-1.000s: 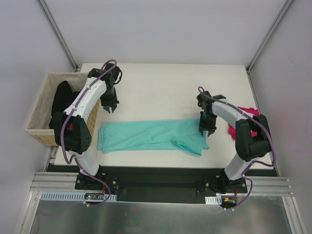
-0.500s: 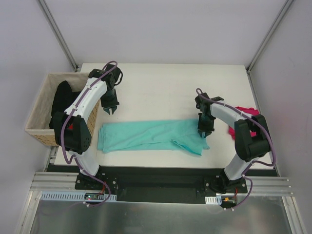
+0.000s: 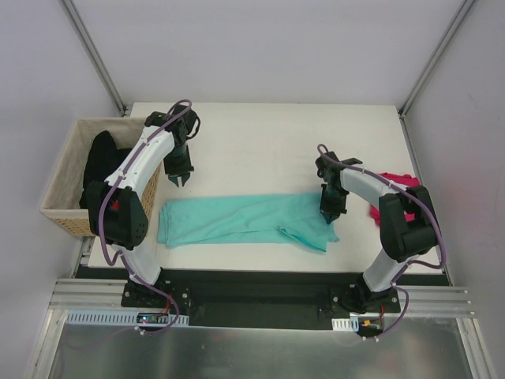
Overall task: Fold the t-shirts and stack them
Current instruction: Fold the other side of the tshirt into a rectangle, then rotate the tshirt 90 degrees
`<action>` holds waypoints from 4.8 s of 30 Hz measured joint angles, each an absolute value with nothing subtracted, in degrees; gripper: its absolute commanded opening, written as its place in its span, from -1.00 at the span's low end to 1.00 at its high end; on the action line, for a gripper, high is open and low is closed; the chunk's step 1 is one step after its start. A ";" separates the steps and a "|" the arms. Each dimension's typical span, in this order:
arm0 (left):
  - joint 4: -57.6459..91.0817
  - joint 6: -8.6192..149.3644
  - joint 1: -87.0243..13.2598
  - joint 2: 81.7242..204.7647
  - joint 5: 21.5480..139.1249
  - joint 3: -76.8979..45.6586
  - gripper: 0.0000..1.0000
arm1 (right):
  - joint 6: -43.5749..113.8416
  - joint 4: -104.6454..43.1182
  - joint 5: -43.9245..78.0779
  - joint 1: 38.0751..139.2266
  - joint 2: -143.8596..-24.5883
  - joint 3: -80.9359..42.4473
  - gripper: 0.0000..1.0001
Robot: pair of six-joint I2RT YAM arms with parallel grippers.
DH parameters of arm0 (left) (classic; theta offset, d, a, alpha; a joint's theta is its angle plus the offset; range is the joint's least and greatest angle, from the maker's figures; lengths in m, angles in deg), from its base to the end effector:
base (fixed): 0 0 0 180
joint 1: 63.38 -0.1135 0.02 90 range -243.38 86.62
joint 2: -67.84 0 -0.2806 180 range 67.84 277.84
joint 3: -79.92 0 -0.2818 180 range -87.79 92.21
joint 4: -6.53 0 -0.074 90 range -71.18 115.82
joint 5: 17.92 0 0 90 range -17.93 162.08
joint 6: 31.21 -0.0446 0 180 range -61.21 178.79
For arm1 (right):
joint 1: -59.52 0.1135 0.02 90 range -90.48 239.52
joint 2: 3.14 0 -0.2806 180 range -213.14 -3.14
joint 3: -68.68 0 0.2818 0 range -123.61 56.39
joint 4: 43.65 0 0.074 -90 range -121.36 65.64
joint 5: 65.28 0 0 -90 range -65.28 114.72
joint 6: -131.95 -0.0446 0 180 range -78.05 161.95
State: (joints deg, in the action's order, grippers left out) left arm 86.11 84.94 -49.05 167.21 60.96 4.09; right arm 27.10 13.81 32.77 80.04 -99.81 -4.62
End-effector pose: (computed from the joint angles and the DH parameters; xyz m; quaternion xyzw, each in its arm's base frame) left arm 0.3678 -0.0851 0.3003 -0.1143 0.9800 0.0445 0.1569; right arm 0.3113 0.1099 0.1638 -0.0436 0.9934 -0.0424 0.0972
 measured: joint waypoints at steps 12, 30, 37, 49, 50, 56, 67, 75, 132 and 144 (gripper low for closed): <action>86.85 84.97 -48.68 167.21 60.92 4.09 -0.69 | 26.97 13.98 33.84 80.04 -99.81 -4.67 -0.45; 87.49 84.99 -47.98 168.68 60.44 4.46 -0.68 | 26.94 13.35 34.39 80.01 -100.24 -4.65 -0.67; 88.25 85.01 -47.98 168.70 59.85 4.55 -0.68 | 26.97 12.48 34.37 79.99 -100.44 -4.19 -0.50; 89.54 85.56 -47.04 169.70 59.50 6.05 -0.68 | 27.47 10.97 33.30 78.62 -101.71 -3.36 -0.98; 89.69 85.67 -46.80 169.83 59.47 6.27 -0.68 | 27.49 10.97 33.27 78.48 -101.71 -3.36 -0.99; 90.52 86.52 -46.43 169.99 59.45 6.80 -0.68 | 27.88 11.10 32.84 77.92 -101.86 -3.64 -0.99; 91.14 87.94 -45.40 172.65 59.47 10.14 -0.68 | 28.10 13.09 34.26 77.48 -101.55 -8.58 -0.99; 90.33 88.00 -45.32 173.66 59.50 10.23 -0.67 | 28.08 15.73 34.59 77.48 -98.63 -10.79 -0.99; 88.73 87.98 -45.34 173.27 56.70 12.33 -0.65 | 29.15 20.04 37.73 83.23 -107.48 -24.36 -0.99; 88.77 88.00 -45.34 169.83 55.17 12.35 -0.64 | 24.43 17.46 35.74 80.56 -109.40 -18.42 -0.87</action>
